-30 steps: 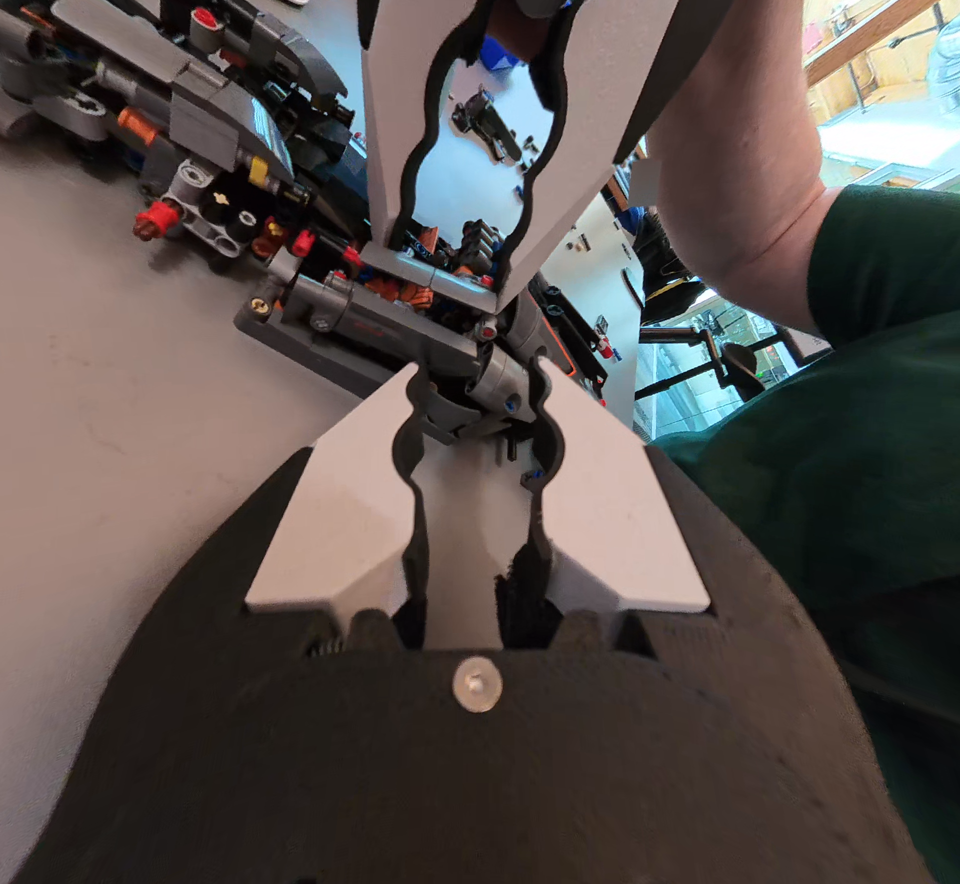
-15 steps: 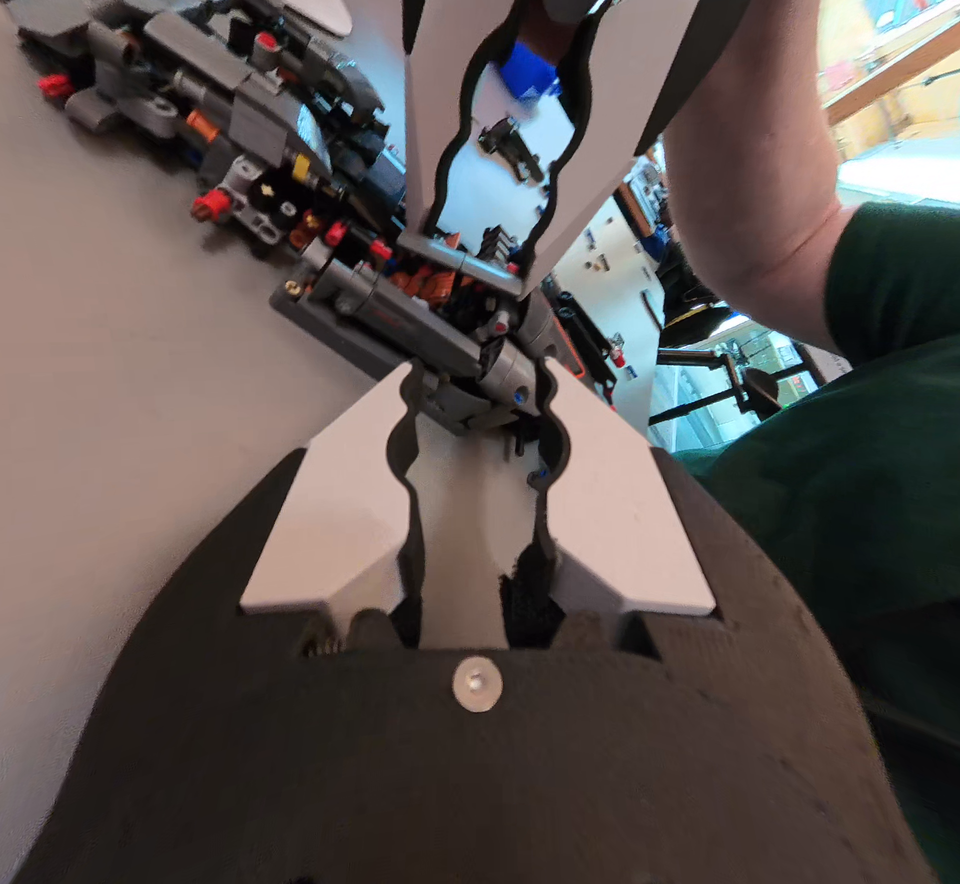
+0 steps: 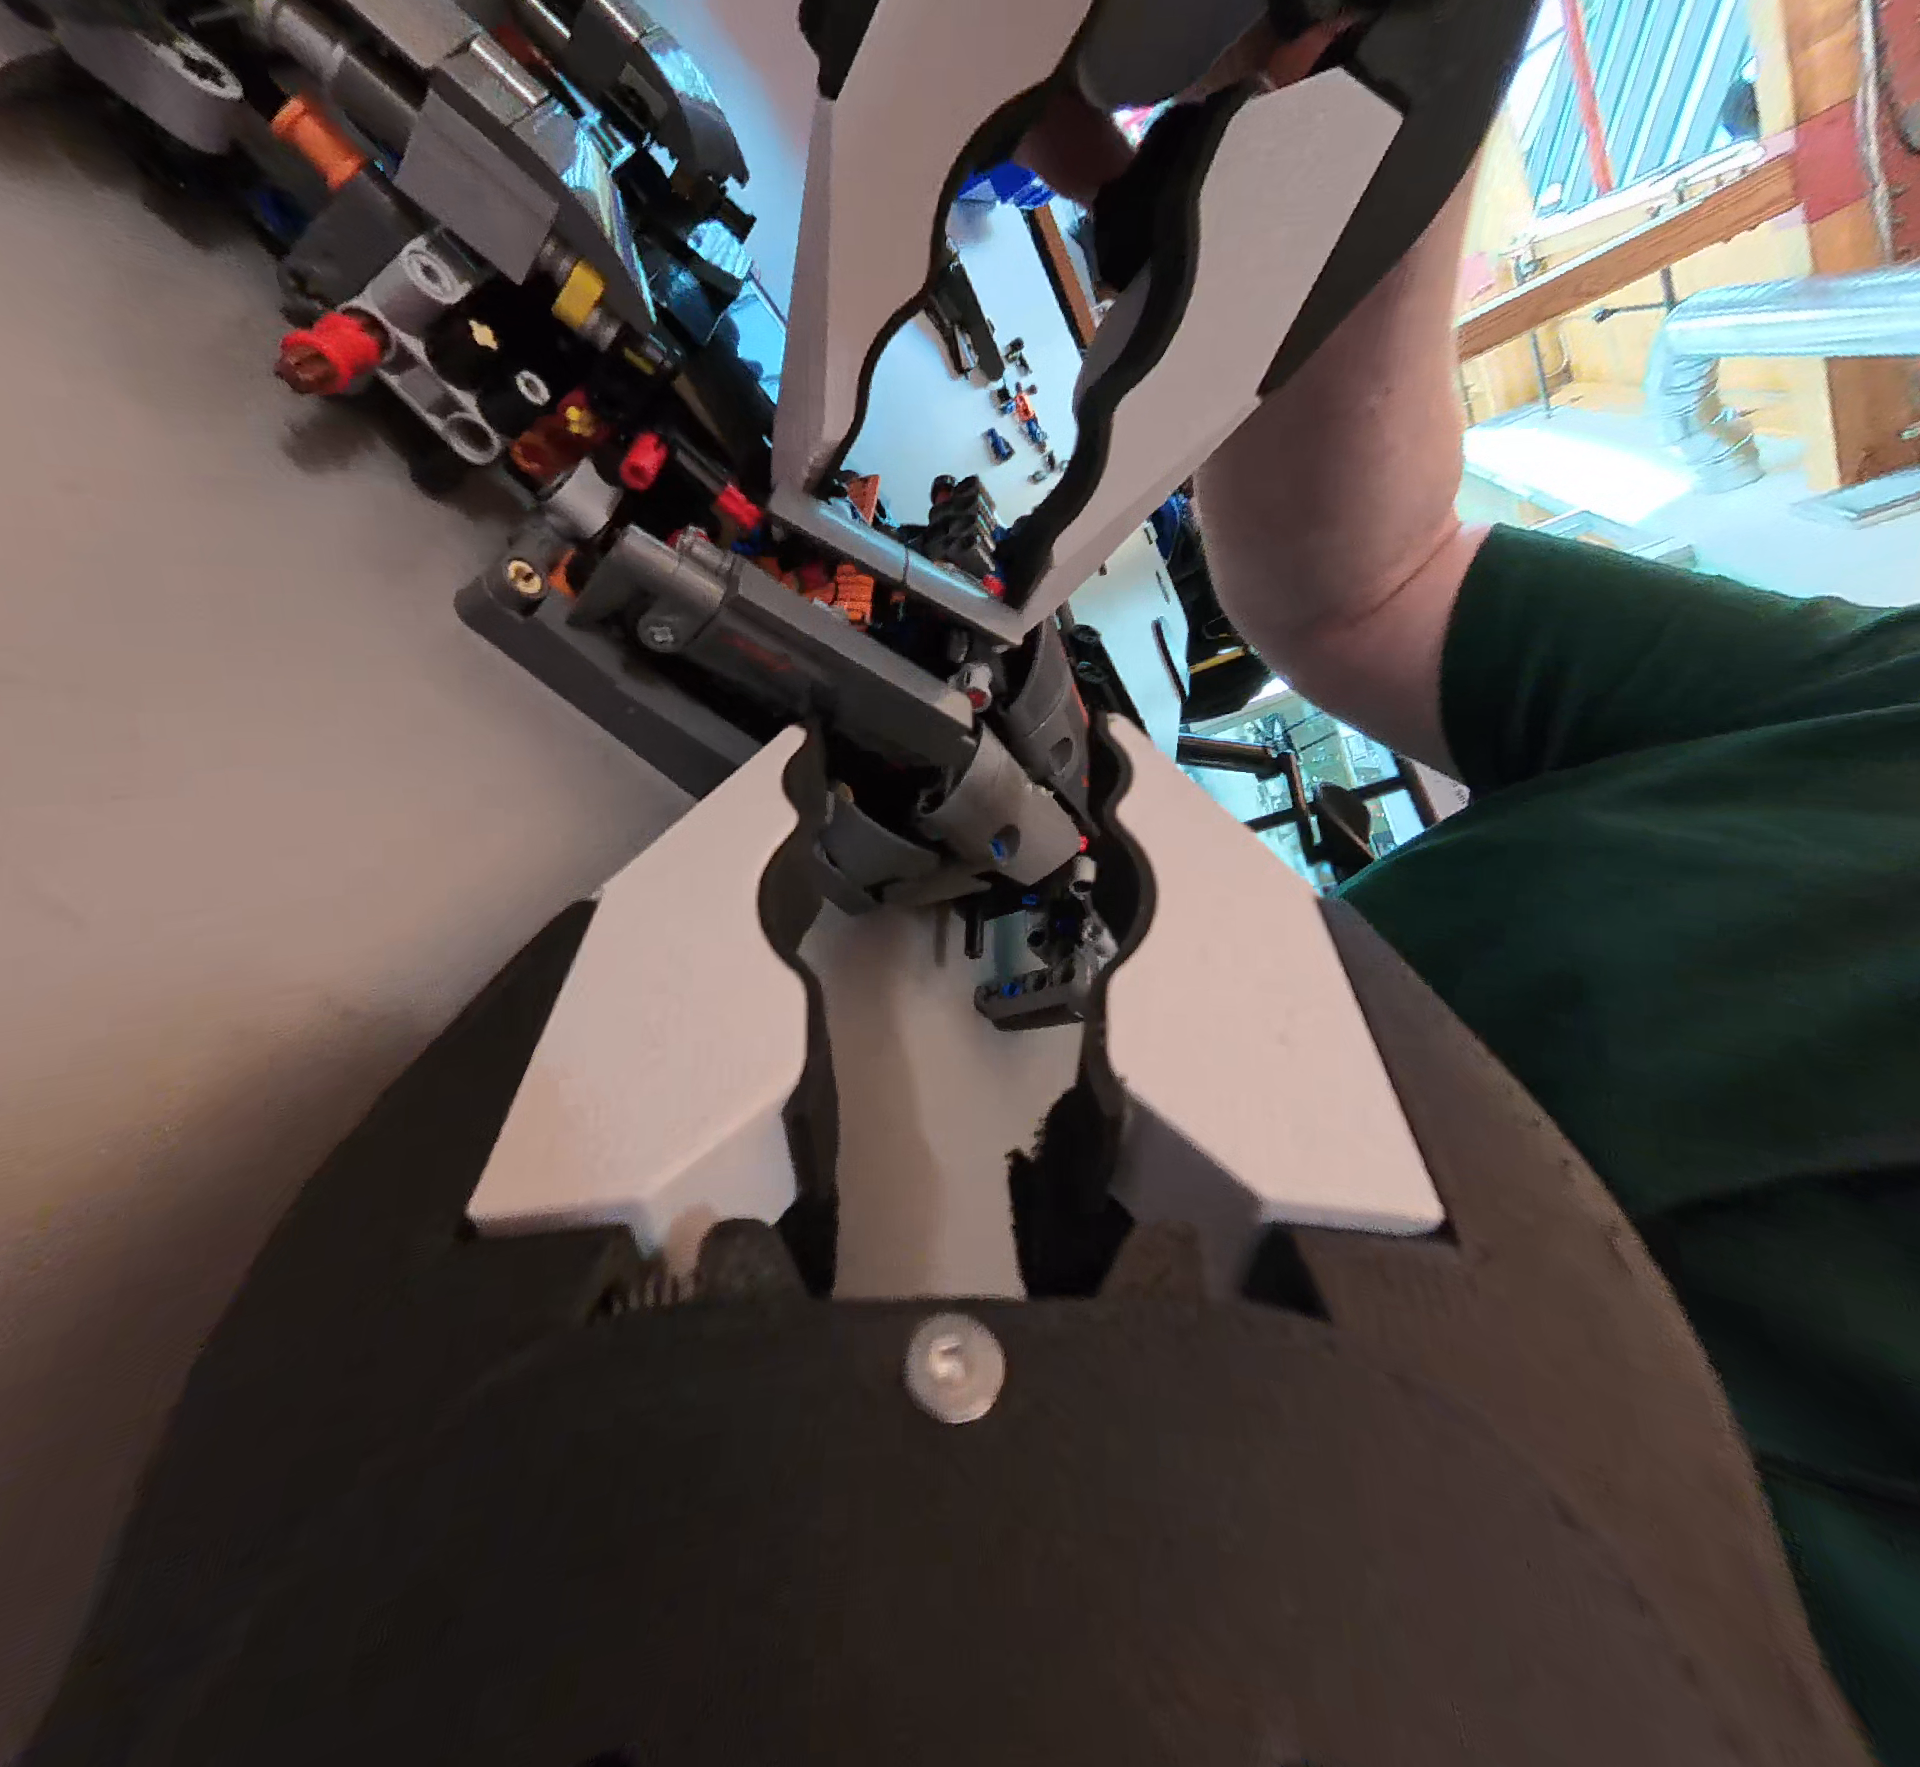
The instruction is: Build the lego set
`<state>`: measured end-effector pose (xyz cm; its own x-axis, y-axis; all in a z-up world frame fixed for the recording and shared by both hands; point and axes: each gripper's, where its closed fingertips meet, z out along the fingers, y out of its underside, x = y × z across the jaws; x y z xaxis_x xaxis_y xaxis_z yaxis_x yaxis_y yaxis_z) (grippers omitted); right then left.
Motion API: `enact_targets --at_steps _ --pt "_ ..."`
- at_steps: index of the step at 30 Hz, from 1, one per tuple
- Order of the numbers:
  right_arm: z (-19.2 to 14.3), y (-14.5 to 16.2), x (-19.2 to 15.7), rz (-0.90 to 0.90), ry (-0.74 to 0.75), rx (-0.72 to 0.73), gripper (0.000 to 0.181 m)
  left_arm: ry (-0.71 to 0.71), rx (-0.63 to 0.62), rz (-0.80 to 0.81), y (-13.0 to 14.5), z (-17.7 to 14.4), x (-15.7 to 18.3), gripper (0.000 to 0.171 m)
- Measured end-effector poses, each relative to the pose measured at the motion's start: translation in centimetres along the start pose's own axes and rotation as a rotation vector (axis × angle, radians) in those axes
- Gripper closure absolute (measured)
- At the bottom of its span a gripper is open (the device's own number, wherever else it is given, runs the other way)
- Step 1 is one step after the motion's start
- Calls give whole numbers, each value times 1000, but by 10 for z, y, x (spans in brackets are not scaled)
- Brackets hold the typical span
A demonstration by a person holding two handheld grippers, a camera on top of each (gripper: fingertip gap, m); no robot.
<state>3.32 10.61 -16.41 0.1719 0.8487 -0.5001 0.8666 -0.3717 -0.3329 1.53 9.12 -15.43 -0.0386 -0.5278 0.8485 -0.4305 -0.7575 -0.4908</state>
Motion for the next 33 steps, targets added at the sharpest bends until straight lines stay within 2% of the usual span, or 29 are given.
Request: enact_targets --at_steps 9,11,14,22,26,29,33 --pt "-11 5 -1 6 -32 81 142 77 82 -40 -12 4 8 126" --pt "-14 10 -1 7 -21 52 143 90 101 -35 -15 3 10 132" --pt "-15 14 -2 19 -30 7 143 77 96 -40 -15 5 8 132" --pt "-14 19 -2 37 -57 -166 143 1 50 -31 -10 8 -2 124" --pt "-15 19 -3 34 -61 -189 143 -1 14 -38 -9 12 -5 119" --pt "-14 20 -2 46 -69 -163 143 -7 -20 -53 -7 19 -7 125" --pt "-15 22 -2 43 -71 -132 143 -17 -23 -71 -9 23 -10 143"
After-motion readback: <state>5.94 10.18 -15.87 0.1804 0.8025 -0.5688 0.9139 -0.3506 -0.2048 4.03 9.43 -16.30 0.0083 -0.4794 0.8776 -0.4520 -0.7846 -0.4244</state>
